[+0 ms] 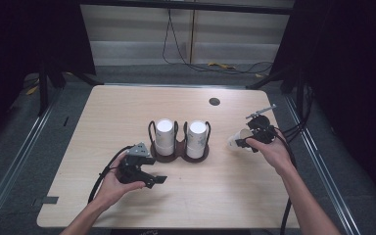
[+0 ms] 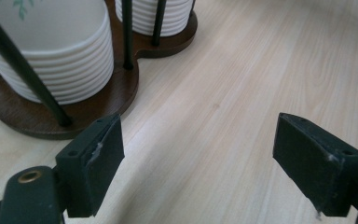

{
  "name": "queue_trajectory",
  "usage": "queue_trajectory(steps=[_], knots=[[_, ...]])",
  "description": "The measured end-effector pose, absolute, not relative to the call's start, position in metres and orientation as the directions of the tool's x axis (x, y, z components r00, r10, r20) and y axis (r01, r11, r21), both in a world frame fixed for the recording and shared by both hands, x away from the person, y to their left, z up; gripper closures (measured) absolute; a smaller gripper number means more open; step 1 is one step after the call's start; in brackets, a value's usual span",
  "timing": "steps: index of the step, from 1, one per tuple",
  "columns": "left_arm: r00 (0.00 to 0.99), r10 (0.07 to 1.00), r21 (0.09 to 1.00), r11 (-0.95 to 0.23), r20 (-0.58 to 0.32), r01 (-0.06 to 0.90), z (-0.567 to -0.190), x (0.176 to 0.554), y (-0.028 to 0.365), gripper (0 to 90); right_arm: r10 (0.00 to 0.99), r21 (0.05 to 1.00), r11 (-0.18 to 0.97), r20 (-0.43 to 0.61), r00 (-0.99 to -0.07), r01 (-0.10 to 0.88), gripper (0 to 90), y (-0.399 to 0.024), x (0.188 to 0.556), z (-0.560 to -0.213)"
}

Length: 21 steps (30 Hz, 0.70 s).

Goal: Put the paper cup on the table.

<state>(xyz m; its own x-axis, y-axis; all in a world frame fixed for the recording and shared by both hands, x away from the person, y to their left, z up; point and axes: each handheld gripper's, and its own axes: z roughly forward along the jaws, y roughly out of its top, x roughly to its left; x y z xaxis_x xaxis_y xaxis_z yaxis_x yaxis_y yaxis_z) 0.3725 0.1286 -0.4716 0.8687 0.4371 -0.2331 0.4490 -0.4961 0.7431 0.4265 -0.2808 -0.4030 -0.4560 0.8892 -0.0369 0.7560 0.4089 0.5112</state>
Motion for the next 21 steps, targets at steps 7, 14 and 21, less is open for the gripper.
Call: queue_trajectory(steps=[7,14,21], knots=[[0.872,0.438,0.751,-0.496,-0.218,0.437,-0.469,0.37,0.132,16.3,0.896,0.463,0.405,-0.03,-0.443,0.789,26.9,-0.285,0.435,-0.404],[0.875,0.435,0.746,-0.505,-0.213,0.434,-0.469,0.368,0.134,16.3,0.892,0.422,0.435,-0.085,-0.443,0.795,26.1,-0.278,0.439,-0.407],[0.878,0.43,0.75,-0.505,-0.21,0.427,-0.468,0.366,0.135,16.4,0.9,0.422,0.422,-0.09,-0.426,0.802,21.9,-0.273,0.448,-0.413]])
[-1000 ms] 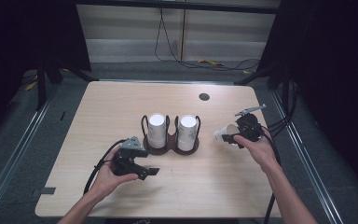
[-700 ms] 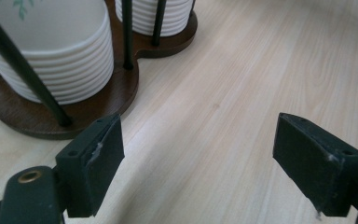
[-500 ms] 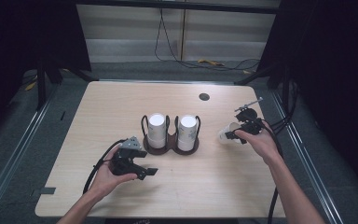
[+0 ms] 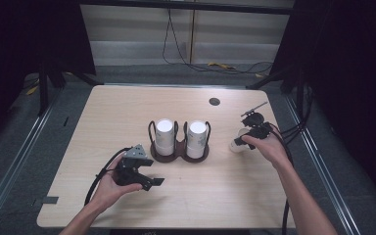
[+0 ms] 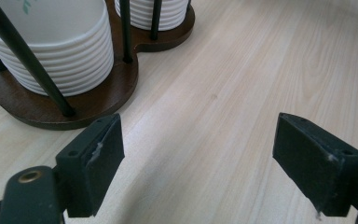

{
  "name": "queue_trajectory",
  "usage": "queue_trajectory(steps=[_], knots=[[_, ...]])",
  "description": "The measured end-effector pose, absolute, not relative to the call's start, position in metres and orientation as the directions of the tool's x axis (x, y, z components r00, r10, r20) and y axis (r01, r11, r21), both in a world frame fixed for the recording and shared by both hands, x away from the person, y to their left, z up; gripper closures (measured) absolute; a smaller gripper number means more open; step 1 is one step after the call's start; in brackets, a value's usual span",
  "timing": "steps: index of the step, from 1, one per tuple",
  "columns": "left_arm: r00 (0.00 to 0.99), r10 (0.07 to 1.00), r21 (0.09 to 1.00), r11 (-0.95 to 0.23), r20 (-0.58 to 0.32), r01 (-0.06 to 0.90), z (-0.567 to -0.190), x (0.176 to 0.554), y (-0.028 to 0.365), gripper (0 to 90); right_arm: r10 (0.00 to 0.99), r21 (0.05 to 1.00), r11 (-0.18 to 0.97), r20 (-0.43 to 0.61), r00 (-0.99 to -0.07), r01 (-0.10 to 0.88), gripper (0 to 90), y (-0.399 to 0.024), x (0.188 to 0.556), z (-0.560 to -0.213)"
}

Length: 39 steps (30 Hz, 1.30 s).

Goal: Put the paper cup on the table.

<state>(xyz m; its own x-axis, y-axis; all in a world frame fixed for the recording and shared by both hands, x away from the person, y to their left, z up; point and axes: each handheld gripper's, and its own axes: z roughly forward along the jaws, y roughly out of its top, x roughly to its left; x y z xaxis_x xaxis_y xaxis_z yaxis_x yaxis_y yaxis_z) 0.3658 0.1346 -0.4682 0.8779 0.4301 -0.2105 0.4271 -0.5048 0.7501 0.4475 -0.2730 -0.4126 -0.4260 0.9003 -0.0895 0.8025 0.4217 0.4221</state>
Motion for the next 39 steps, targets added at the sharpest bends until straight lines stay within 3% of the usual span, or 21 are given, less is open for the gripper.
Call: queue_trajectory(steps=[14,24,39], knots=[[0.874,0.431,0.749,-0.497,-0.226,0.438,-0.467,0.366,0.136,16.3,0.907,0.464,0.387,-0.037,-0.419,0.797,14.9,-0.269,0.456,-0.429],[0.855,0.453,0.761,-0.453,-0.253,0.465,-0.464,0.369,0.138,16.4,0.913,0.512,0.349,0.001,-0.407,0.784,15.5,-0.275,0.45,-0.431],[0.824,0.513,0.741,-0.451,-0.242,0.498,-0.466,0.366,0.151,16.8,0.937,0.596,0.268,0.019,-0.348,0.757,17.6,-0.285,0.411,-0.438]])
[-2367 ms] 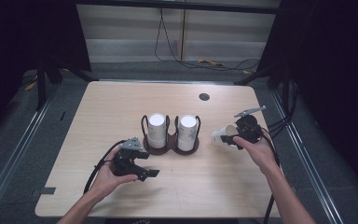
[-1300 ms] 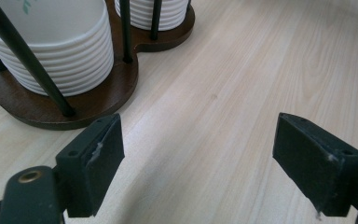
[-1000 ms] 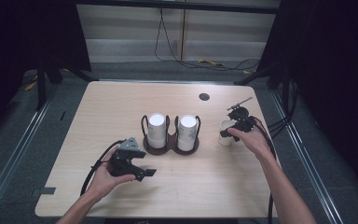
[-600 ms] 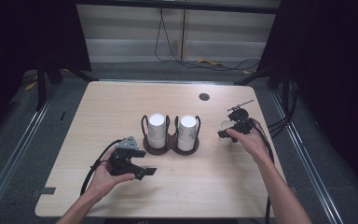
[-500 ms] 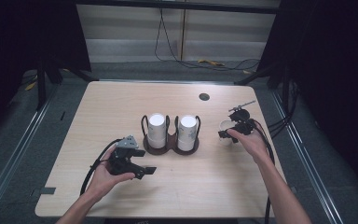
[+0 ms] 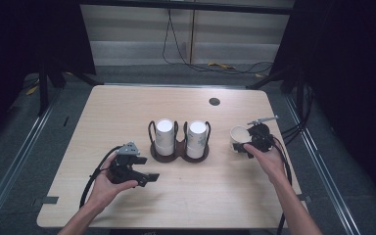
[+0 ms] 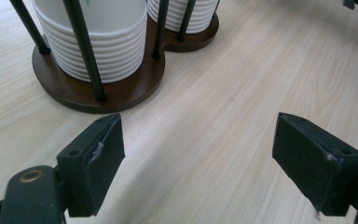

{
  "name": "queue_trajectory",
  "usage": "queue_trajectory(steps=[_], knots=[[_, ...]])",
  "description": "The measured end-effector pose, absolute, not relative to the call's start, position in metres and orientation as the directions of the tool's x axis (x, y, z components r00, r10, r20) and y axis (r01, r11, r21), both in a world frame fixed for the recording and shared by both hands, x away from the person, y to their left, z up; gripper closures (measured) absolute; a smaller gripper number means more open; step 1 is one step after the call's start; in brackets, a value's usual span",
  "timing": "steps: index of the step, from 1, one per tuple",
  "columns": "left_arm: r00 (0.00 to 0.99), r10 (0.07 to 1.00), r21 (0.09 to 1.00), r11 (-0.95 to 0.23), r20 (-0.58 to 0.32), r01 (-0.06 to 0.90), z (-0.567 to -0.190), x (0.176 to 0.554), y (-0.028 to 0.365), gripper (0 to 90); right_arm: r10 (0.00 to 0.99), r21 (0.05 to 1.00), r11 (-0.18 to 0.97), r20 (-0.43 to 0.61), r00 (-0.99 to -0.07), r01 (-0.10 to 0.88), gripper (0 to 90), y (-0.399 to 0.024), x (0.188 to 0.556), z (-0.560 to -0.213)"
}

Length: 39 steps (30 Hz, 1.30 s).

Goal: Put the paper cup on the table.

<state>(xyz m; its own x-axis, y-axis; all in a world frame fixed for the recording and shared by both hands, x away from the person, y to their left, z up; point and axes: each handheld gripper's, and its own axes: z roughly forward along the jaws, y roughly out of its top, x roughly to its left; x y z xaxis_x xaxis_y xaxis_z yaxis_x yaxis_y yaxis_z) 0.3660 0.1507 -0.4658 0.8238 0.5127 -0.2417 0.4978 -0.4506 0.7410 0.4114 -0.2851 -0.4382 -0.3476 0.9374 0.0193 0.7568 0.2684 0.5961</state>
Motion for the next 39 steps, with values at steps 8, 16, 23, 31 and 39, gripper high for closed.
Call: queue_trajectory(steps=[8,16,23,31,39], knots=[[0.816,0.523,0.732,-0.452,-0.245,0.51,-0.471,0.361,0.157,17.4,0.938,0.639,0.25,0.026,-0.345,0.728,17.7,-0.285,0.377,-0.447],[0.824,0.515,0.729,-0.466,-0.237,0.501,-0.478,0.355,0.158,18.0,0.91,0.72,0.256,0.046,-0.411,0.646,17.8,-0.269,0.341,-0.446],[0.809,0.525,0.716,-0.455,-0.265,0.529,-0.487,0.352,0.161,17.8,0.903,0.738,0.249,0.056,-0.426,0.627,15.4,-0.252,0.318,-0.448],[0.816,0.526,0.741,-0.445,-0.239,0.503,-0.488,0.345,0.16,23.0,0.891,0.739,0.226,0.106,-0.441,0.635,15.3,-0.236,0.305,-0.471],[0.784,0.566,0.747,-0.401,-0.254,0.531,-0.488,0.348,0.166,21.5,0.877,0.719,0.269,0.091,-0.471,0.64,15.1,-0.224,0.299,-0.48]])
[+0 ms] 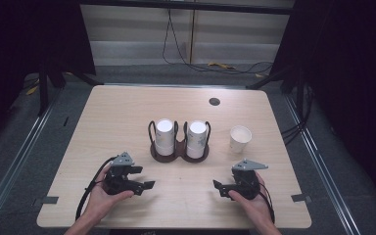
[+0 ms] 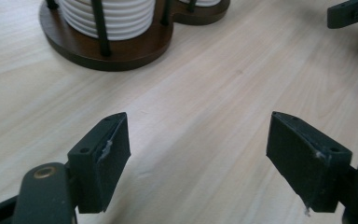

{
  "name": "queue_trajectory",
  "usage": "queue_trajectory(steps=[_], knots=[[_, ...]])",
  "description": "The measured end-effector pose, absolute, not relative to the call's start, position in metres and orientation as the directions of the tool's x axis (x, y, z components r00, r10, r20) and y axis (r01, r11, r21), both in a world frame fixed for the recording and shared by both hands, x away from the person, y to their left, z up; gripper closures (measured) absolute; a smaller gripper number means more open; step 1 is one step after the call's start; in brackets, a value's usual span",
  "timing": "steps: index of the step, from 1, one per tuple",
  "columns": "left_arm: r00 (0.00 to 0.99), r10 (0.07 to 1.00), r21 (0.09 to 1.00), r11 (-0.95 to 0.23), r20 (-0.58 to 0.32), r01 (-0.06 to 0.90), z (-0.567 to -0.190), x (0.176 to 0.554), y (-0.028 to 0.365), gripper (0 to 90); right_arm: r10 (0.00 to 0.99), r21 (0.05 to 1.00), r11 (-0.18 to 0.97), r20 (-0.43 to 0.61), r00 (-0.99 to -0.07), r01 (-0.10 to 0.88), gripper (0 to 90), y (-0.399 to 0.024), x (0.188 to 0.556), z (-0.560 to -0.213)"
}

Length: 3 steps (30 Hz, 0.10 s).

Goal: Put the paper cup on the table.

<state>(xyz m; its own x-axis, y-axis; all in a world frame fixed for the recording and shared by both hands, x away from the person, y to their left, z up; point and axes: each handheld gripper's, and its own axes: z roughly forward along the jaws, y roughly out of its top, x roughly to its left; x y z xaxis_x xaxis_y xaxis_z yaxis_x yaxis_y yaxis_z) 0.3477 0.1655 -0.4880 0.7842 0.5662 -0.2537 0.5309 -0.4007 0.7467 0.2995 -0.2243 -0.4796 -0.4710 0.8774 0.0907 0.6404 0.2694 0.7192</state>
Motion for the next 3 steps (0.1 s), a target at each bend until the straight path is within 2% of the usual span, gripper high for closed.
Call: queue_trajectory(steps=[3], knots=[[0.774,0.568,0.741,-0.384,-0.281,0.551,-0.4894,0.3493,0.1675,18.6,0.884,0.7,0.275,0.085,-0.459,0.659,15.1,-0.2257,0.3033,-0.4858]])
